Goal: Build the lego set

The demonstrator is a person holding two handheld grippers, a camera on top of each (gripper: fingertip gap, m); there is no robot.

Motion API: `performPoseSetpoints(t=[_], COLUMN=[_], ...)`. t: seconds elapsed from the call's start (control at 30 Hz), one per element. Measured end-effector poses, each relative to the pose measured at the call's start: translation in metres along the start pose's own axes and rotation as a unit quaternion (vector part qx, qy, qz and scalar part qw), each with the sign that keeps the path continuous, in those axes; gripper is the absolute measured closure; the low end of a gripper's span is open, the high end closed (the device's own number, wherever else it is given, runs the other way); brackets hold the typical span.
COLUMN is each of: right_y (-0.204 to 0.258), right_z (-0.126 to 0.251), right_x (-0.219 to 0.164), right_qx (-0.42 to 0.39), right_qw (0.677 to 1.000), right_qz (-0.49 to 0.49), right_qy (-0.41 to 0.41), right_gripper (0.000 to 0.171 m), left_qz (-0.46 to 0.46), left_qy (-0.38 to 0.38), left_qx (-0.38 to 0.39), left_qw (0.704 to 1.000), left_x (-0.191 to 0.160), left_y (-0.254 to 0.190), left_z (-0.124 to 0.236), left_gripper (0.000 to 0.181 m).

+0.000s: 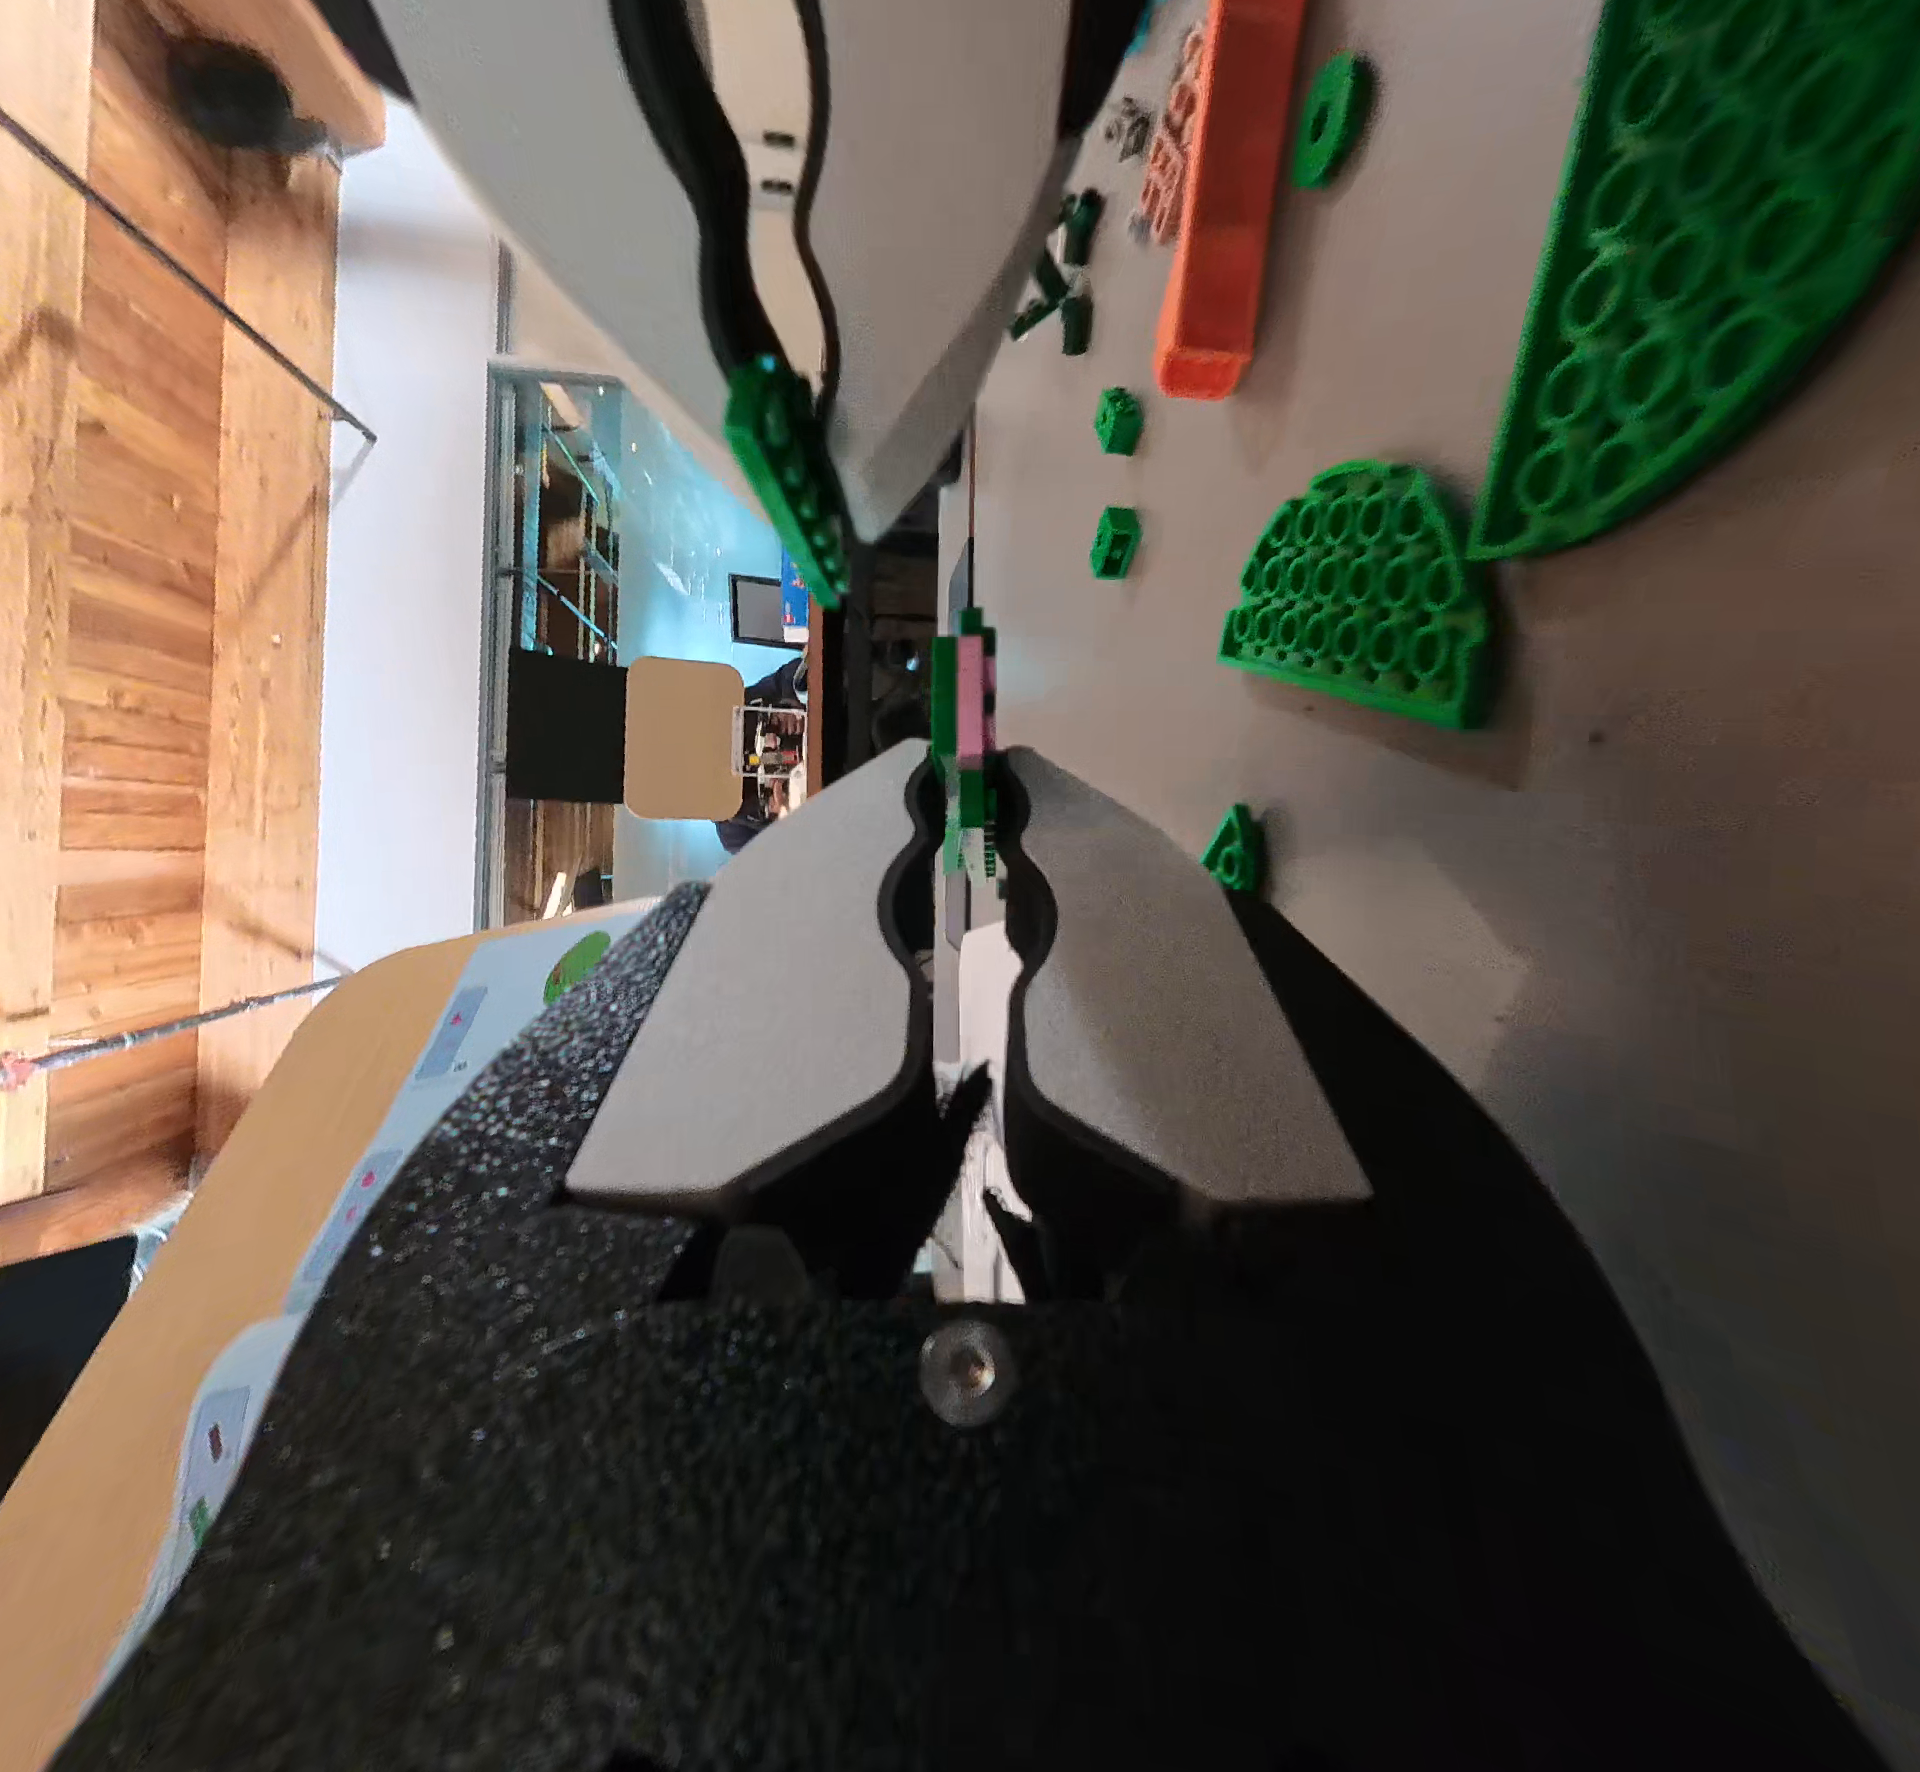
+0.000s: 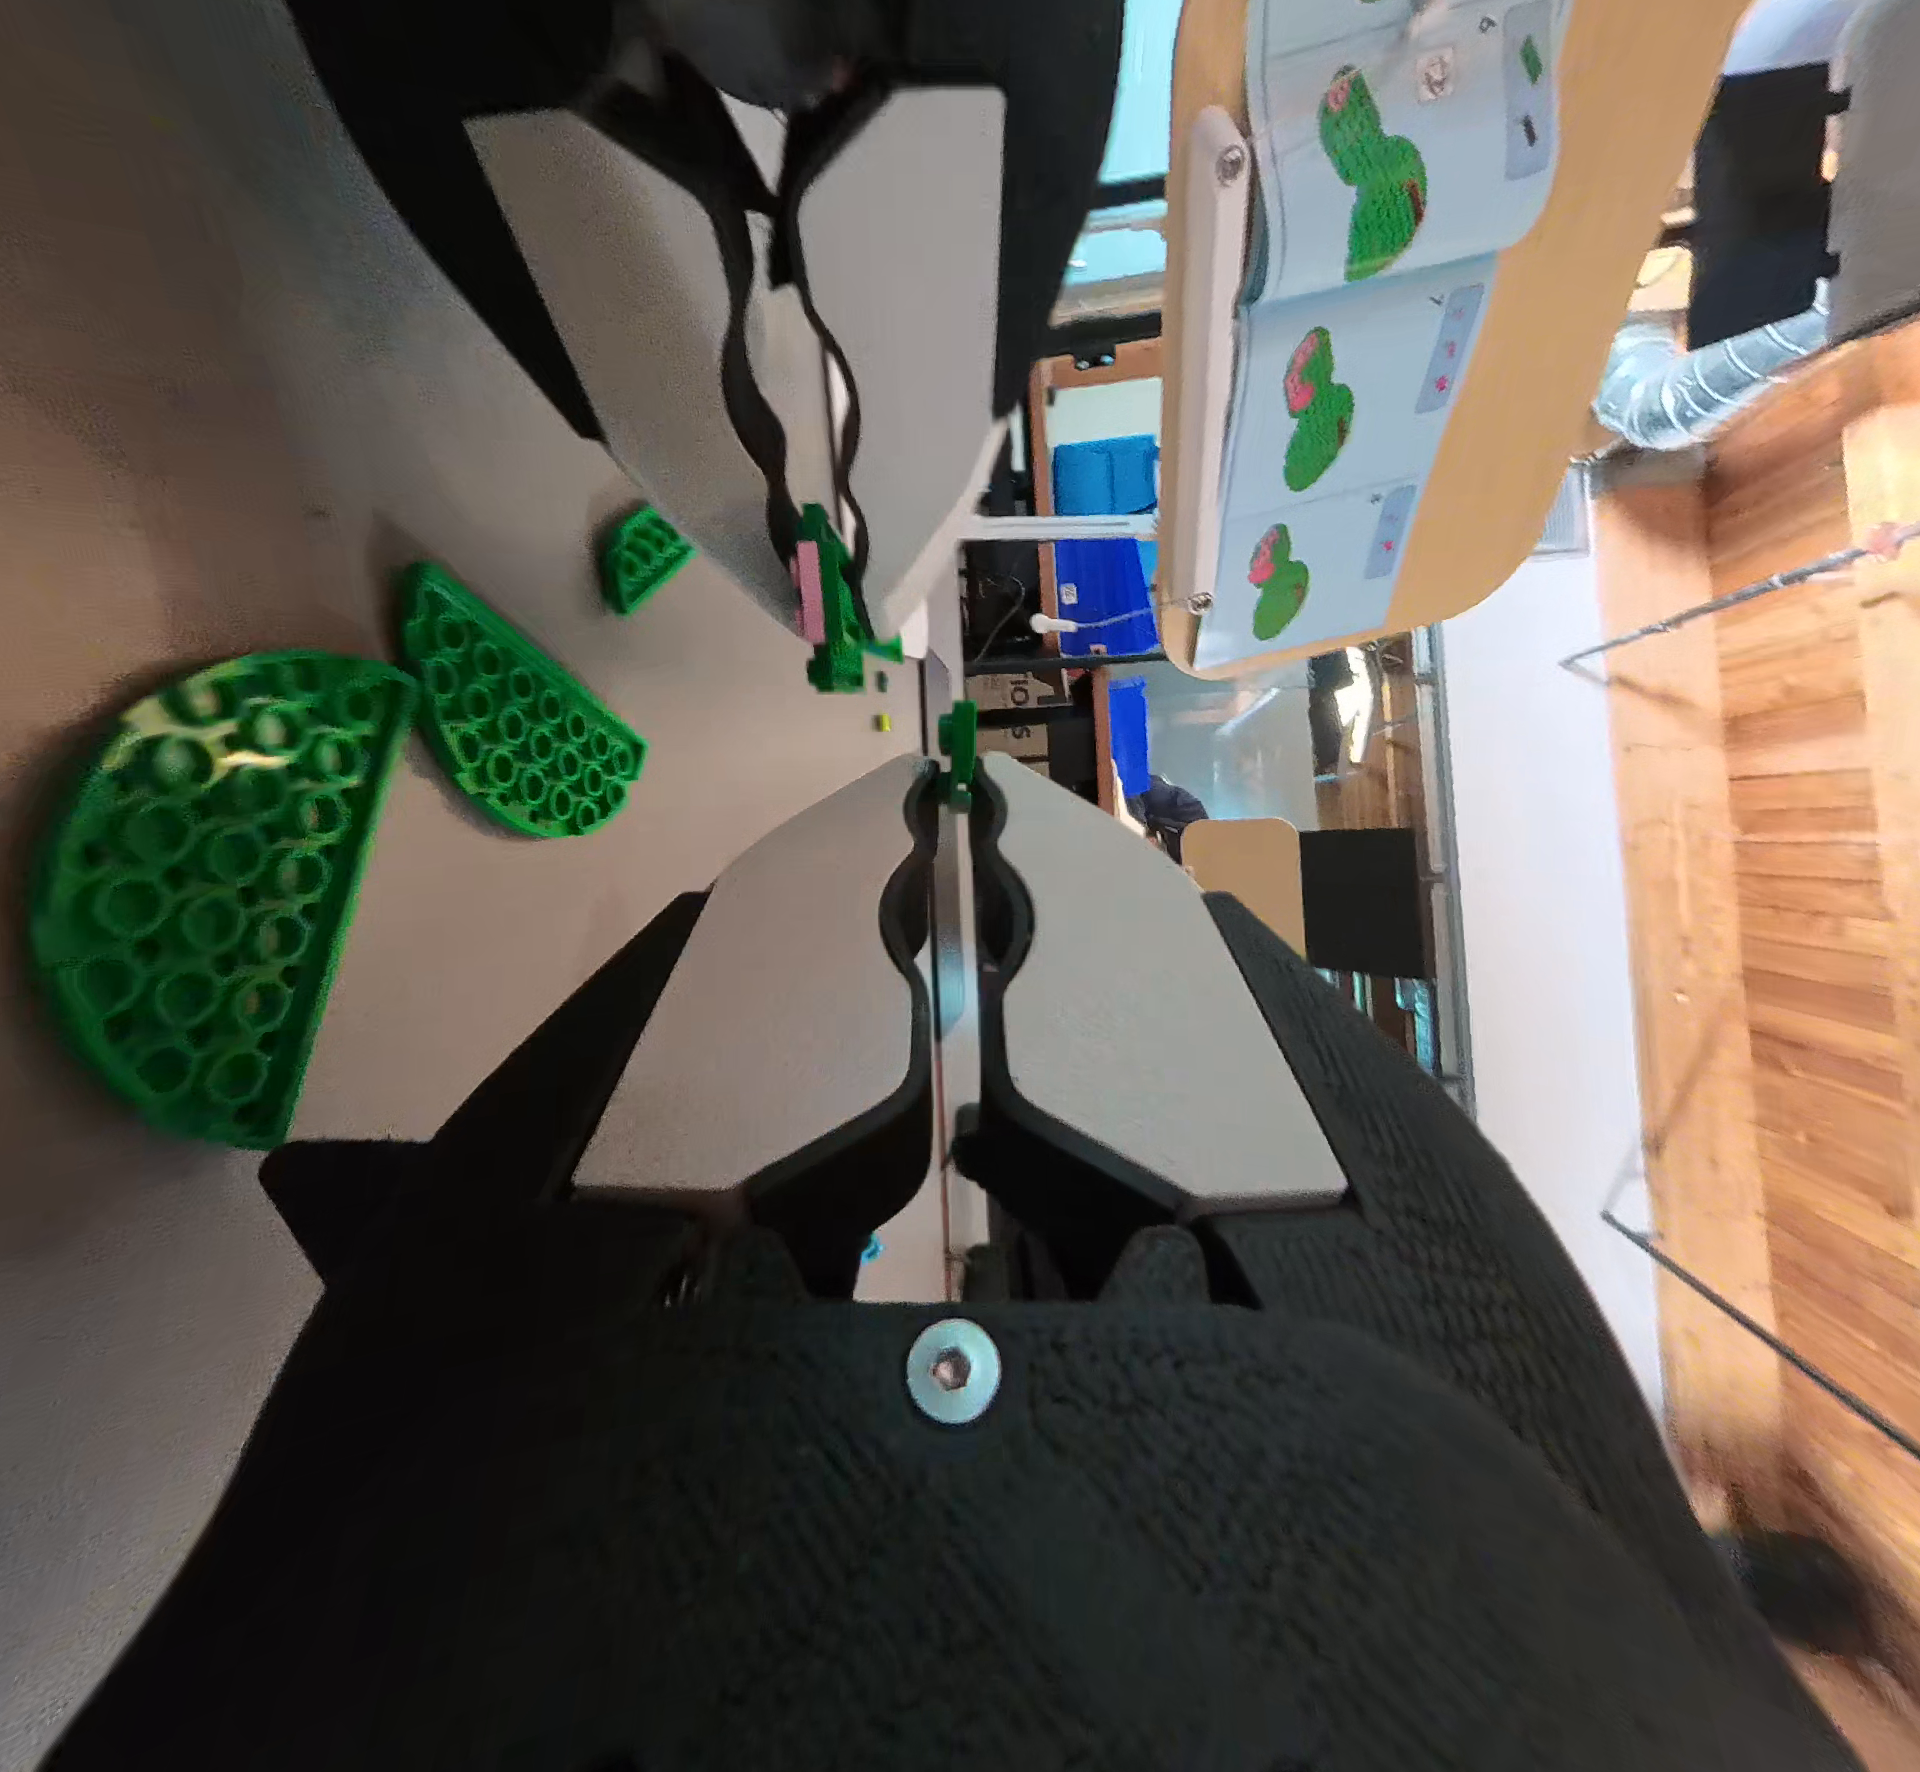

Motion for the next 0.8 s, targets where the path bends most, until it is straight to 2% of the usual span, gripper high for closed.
performPoseSetpoints(t=[0.33, 0.8], right_y=[0.018, 0.026], right_z=[0.004, 0.006], right_x=[0.003, 0.001], right_qx=[0.051, 0.077], right_qw=[0.998, 0.996], right_qz=[0.028, 0.046], right_qy=[-0.022, -0.025], right_gripper=[0.168, 0.167], left_qz=[0.019, 0.033], left_qy=[-0.029, -0.023], left_qx=[-0.032, -0.059], left_qw=[0.999, 0.997], left_x=[0.018, 0.019], left_y=[-0.011, -0.018], left_z=[0.002, 0.001], left_gripper=[0.173, 0.173])
Point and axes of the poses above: each gripper's, where its closed fingertips meet, z back along the fingers, x out of its top, y = z × x across the jaws, the point moved 3 cm from there along z, back along the fingers, and after that the axes turned 11 degrees about z, right-handed, at the moved point
